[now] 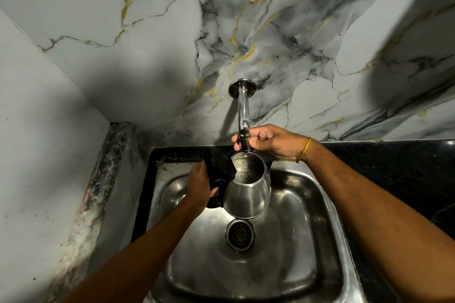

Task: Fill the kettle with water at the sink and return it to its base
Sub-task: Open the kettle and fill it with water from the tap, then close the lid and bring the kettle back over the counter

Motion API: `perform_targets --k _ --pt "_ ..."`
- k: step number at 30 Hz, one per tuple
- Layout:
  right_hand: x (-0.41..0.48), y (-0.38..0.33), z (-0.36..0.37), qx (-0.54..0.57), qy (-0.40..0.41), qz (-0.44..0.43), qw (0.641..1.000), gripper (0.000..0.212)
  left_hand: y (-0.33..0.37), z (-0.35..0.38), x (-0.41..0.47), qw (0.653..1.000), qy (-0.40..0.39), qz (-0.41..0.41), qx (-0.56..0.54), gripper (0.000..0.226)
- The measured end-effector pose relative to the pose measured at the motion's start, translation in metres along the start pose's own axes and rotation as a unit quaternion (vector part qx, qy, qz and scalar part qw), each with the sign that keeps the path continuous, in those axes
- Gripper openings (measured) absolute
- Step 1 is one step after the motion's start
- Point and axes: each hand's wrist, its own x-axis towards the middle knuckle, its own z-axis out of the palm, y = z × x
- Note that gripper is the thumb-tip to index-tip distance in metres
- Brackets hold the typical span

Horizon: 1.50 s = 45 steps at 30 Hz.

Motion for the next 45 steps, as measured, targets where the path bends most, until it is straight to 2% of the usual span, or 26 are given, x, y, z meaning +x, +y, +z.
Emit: perform_targets --k 5,7,10,13,15,16,18,19,22,27,31,35,40,45 --pt "0.002 0.004 -0.002 0.037 -0.007 0.0 0.999 0.042 0.001 0.0 0.0 1.0 0.006 -0.007 -0.021 0.072" --pt "-0.002 0.006 0.0 0.012 0.032 -0.003 0.999 0.04 0.001 -0.001 0.0 1.0 0.006 0.0 -0.006 0.069" --pt "-0.015 0.018 0.007 -0.03 0.189 -0.019 0.981 0.041 0.001 0.0 -0.004 1.0 0.012 0.009 -0.004 0.056" --pt "-0.034 0.053 0.021 0.001 0.403 -0.048 0.914 0.035 0.001 0.001 -0.011 1.0 0.004 -0.001 -0.005 0.043" --pt "-0.046 0.085 0.035 0.031 0.495 0.011 0.868 0.032 0.001 0.0 -0.018 1.0 -0.016 0.004 -0.007 0.048" --pt "-0.052 0.101 0.047 0.035 0.509 0.06 0.858 0.033 0.003 0.001 -0.022 1.0 -0.025 0.011 -0.007 0.05" --pt "-0.066 0.127 0.073 0.06 0.493 0.139 0.857 0.035 0.008 0.004 -0.03 0.999 -0.035 0.014 -0.01 0.051" --pt "-0.072 0.134 0.085 0.099 0.484 0.151 0.856 0.035 0.01 0.006 -0.034 0.999 -0.041 0.009 -0.012 0.052" --pt "-0.083 0.148 0.104 0.205 0.474 0.149 0.843 0.043 0.012 0.01 -0.045 0.998 -0.058 0.009 -0.009 0.056" --pt "-0.096 0.148 0.113 0.296 0.494 0.108 0.81 0.049 0.014 0.016 -0.064 0.997 -0.068 0.029 -0.015 0.046" --pt "-0.112 0.144 0.122 0.316 0.491 0.043 0.811 0.053 0.02 0.016 -0.084 0.991 -0.112 0.077 0.018 0.048" --pt "-0.129 0.142 0.135 0.302 0.504 0.024 0.809 0.053 0.031 0.017 -0.113 0.984 -0.13 0.105 0.06 0.056" --pt "-0.153 0.131 0.153 0.291 0.499 0.006 0.816 0.049 0.046 0.022 -0.145 0.98 -0.138 0.13 0.057 0.077" --pt "-0.179 0.124 0.161 0.28 0.515 -0.009 0.81 0.046 0.057 0.036 -0.166 0.979 -0.151 0.119 0.072 0.065"
